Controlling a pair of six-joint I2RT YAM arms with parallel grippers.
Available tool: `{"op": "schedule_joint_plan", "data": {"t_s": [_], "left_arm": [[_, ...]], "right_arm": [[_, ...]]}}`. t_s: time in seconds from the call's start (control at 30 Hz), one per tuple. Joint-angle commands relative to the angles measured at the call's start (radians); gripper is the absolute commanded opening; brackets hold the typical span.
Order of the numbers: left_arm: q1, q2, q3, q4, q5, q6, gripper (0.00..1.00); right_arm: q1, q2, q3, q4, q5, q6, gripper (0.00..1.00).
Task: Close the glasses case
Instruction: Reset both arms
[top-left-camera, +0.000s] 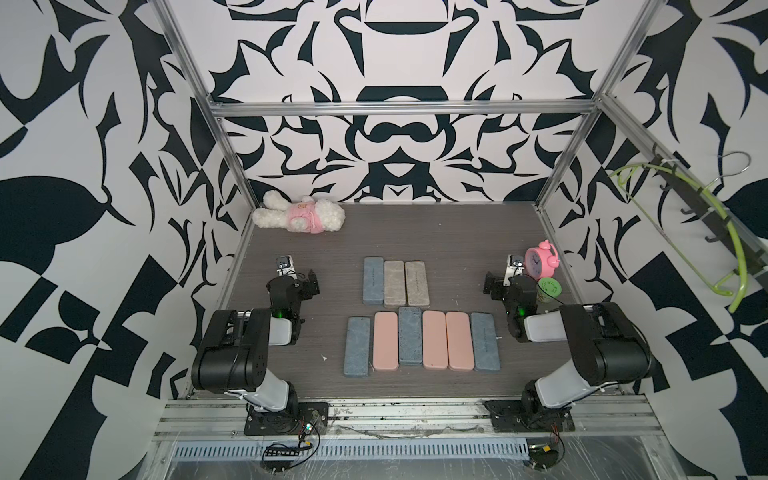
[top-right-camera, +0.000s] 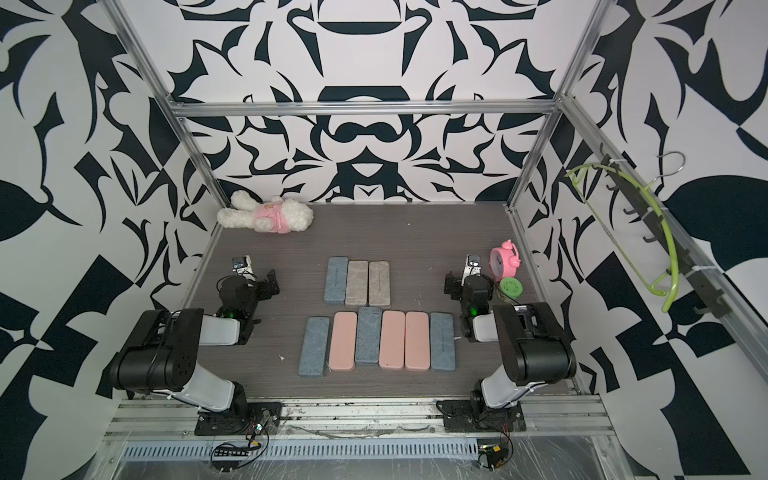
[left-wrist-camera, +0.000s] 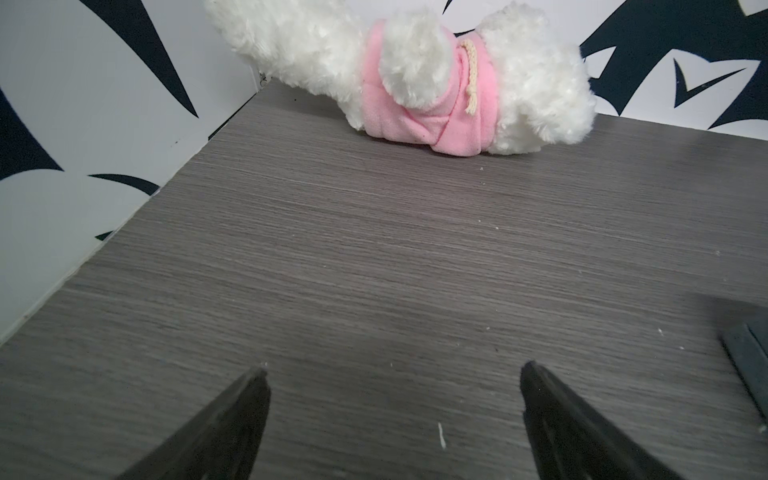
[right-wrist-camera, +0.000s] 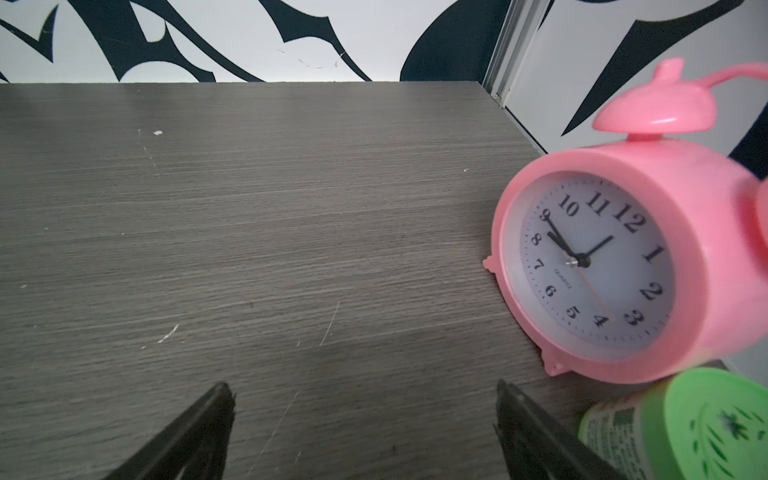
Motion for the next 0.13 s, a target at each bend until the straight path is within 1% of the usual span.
{"op": "schedule_joint_plan", "data": {"t_s": [0.0,0.1], "left_arm": [[-0.002,-0.017,0.013,0.003,0.008,0.009,0.99],[-0.002,-0.017,0.013,0.003,0.008,0.009,0.99]], "right_arm": [[0.002,-0.014,0.006,0.029,-0.008,0.013,1.00],[0.002,-0.019,0.007,0.014,-0.006,0.012,1.00]]}}
